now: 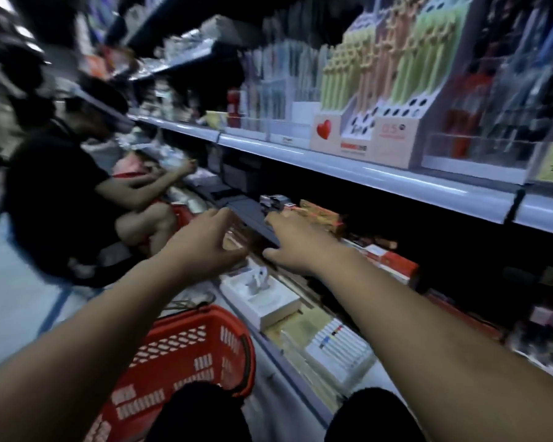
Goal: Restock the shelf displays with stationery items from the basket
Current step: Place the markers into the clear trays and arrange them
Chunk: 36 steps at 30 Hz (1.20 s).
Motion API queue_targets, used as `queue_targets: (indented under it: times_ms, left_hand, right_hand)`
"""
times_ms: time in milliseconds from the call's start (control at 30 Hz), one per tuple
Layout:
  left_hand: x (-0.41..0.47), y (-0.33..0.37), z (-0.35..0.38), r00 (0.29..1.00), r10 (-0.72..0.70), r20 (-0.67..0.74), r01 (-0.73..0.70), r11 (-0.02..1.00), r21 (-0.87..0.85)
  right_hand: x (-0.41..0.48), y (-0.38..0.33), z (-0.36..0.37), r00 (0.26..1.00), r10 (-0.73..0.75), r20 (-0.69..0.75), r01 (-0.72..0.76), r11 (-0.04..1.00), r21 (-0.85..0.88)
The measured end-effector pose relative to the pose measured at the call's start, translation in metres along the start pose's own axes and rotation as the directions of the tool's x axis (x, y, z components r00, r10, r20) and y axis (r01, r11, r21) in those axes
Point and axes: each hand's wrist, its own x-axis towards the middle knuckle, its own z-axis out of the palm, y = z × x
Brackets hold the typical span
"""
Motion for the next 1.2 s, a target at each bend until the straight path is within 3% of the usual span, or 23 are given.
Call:
queue_targets:
  times_ms: [233,433,867,1200]
  left_hand:
    - [-0.080,-0.057,-0.054,0.951,-0.302,-0.063,0.307,0.946,0.106]
    - [-0.130,-0.076,-0.074,0.882,-0.452,-0.134,0.468,0.875,0.128]
    - [-0.154,-0.123,-0.039,0.868,-0.492,-0.068,0.496,0.859,0.128]
    - [-0.121,-0.234,0.054,0.817,-0.565,0.117,0.553,0.825,0.119]
  right_hand:
    - [0.034,-0.101,0.020,0.965,-0.258,0.041,0.251,0.959,0.132]
    - [0.028,-0.161,0.036,0.921,-0.387,0.030,0.372,0.902,0.219]
    - [0.042,-0.203,0.093,0.901,-0.417,0.120,0.381,0.893,0.238]
    - [0.118,-0.207,0.221,0.883,-0.374,0.284,0.318,0.921,0.224]
